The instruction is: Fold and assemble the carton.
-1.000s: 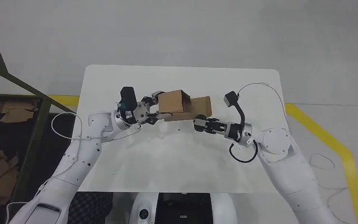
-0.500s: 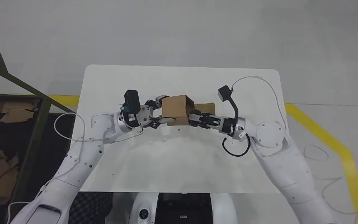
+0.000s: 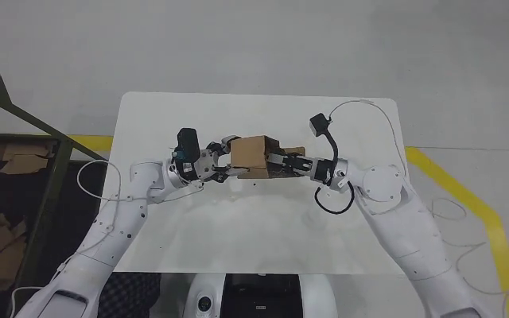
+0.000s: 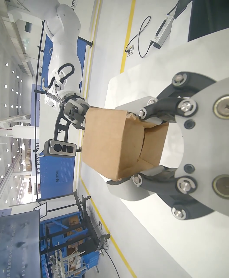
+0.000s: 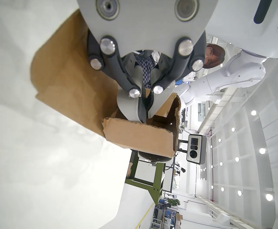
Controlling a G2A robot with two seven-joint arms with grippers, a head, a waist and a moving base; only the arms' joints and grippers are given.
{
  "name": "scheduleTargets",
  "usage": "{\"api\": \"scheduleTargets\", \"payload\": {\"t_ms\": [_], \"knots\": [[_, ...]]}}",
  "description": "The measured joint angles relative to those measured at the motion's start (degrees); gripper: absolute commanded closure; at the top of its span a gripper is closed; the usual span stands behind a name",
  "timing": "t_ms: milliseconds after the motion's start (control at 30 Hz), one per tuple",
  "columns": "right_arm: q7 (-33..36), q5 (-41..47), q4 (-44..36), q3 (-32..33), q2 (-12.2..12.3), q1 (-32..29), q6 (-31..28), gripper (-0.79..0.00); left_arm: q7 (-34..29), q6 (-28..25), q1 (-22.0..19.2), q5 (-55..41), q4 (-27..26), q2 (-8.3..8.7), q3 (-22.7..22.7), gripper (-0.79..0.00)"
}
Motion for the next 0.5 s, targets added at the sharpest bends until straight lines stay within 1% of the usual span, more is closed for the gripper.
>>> {"api": "scheduleTargets", "payload": {"t_ms": [233,500], "knots": [[-0.81,-1.28,-2.15,2.93,0.71,-2.01,0.88,0.0,0.32,-0.02,0.04,0.22,0.15,-0.05,-0.14,-0.409],[-4.08,-2.66,-5.74,6.7,1.47,-5.44,2.48,0.0,0.71,-0.16,0.16,0.52,0.15,-0.08,-0.3,-0.406]]}}
